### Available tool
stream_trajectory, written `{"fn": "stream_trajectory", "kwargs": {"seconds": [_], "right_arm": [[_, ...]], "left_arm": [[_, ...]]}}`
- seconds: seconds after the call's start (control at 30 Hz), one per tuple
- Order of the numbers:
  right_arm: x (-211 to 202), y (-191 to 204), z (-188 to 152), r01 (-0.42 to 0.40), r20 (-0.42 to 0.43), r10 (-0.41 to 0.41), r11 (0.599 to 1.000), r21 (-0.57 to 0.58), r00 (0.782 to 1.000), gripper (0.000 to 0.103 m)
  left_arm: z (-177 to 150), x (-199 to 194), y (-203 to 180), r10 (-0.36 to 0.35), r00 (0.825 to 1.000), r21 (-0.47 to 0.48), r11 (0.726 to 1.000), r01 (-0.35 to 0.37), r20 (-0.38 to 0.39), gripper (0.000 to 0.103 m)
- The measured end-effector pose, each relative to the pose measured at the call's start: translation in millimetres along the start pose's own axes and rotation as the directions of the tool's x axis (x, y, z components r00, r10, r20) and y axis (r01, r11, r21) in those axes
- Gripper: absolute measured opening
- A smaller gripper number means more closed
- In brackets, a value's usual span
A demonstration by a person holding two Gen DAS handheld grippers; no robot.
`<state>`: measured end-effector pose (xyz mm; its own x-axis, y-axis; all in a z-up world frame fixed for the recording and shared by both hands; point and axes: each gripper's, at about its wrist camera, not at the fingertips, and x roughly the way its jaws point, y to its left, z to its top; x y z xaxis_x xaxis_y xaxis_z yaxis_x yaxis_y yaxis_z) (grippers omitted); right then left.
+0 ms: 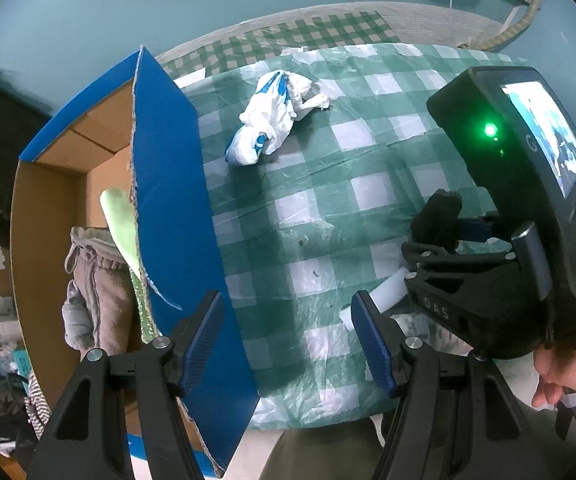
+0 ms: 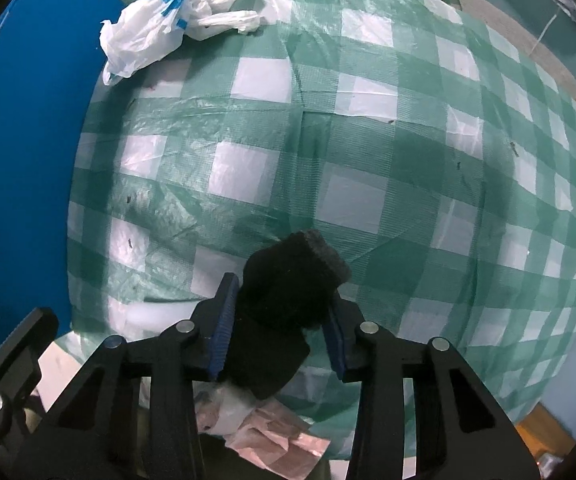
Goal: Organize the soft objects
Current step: 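Grasp the black sponge with the right tool and lift it, then grasp the white plastic-wrapped bundle with the left tool and lift it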
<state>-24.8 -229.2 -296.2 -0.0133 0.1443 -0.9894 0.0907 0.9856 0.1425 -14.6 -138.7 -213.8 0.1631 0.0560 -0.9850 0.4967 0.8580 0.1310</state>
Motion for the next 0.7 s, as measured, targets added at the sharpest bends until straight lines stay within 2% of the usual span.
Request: {"fn": "stream_trajectory", "kwargs": {"seconds": [0.2, 0.37, 0.43, 0.7], "right_arm": [[-9, -6, -10, 0.005, 0.034, -0.006, 1.0, 0.019, 0.999, 0.031], [-19, -29, -16, 0.003, 0.064, -0.007, 0.998, 0.066, 0.998, 0.031], [-20, -37, -21, 0.005, 0.072, -0.011, 0.997, 0.083, 0.997, 0.031], [-24, -77, -47, 0.001, 0.078, -0.015, 0.984, 0.177, 0.997, 0.031]], "left_arm": [[-2, 0, -5, -0.014, 1.0, 0.023, 1.0, 0.014, -0.002, 0.067], [-5, -2, -15, -0.064, 0.998, 0.062, 0.996, 0.063, 0.002, 0.068], [-7, -5, -20, -0.085, 0.996, 0.083, 0.993, 0.084, 0.012, 0.072], [-12, -12, -45, -0.122, 0.992, 0.175, 0.978, 0.113, 0.037, 0.074]]}}
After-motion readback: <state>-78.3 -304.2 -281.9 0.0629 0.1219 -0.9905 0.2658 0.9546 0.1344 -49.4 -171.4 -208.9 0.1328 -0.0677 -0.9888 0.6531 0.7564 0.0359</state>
